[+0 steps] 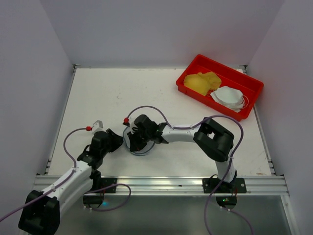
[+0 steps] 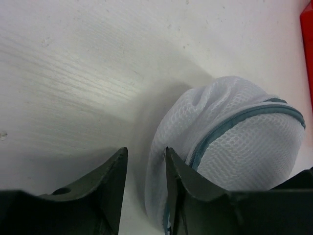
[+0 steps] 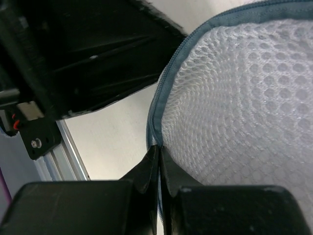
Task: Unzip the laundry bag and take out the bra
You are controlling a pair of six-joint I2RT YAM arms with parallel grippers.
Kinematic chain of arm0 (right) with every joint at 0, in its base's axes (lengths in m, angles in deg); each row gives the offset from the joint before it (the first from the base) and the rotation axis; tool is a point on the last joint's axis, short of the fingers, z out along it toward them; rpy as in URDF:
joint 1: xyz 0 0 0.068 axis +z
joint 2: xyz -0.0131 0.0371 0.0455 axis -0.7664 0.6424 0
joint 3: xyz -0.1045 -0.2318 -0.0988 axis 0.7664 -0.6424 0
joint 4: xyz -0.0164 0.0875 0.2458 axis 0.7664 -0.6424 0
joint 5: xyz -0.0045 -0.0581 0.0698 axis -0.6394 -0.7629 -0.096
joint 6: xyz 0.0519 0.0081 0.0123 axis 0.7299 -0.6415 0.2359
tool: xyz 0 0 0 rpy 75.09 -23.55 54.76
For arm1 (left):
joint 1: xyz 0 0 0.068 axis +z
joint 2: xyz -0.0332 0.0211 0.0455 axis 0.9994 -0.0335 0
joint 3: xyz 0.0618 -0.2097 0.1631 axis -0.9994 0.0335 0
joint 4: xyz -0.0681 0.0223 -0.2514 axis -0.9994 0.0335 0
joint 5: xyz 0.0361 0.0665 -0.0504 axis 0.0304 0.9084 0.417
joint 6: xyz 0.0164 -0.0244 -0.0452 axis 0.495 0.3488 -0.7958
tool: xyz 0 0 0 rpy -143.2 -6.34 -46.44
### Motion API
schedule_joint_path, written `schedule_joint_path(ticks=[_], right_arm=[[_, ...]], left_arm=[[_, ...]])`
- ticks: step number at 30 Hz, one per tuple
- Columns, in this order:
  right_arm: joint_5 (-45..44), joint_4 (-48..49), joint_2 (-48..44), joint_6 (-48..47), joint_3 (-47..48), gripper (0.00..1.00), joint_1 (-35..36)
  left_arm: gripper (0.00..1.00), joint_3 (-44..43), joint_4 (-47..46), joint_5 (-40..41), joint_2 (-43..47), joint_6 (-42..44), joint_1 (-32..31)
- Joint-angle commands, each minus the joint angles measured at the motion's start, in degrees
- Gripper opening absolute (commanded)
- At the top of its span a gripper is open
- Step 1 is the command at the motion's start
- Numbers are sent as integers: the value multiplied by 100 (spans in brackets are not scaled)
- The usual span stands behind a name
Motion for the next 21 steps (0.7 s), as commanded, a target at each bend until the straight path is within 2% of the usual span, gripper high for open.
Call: schedule_joint_path(ticks=[1, 5, 9, 10, 12, 13, 21], right_arm=[[190, -200, 129, 123, 272, 3, -134], [164, -236, 85, 124, 299, 9, -143], [-143, -806, -203, 150, 588, 32, -134], [-196, -877, -309, 167, 624, 42, -134], [-249, -1018, -633, 185, 676, 50, -134], [-319, -1053, -731, 194, 694, 58, -126], [-855, -2274, -1189, 80, 1809, 94, -126]], left_arm=[[44, -400, 929, 359, 265, 132, 47], [61, -908, 1772, 614, 546, 123, 48], [79, -1576, 2706, 1000, 644, 193, 48], [80, -1708, 2838, 1140, 670, 237, 48], [84, -2086, 3172, 1299, 784, 360, 48], [85, -2201, 3338, 1448, 828, 395, 48], [99, -3326, 3858, 1845, 1004, 922, 48]])
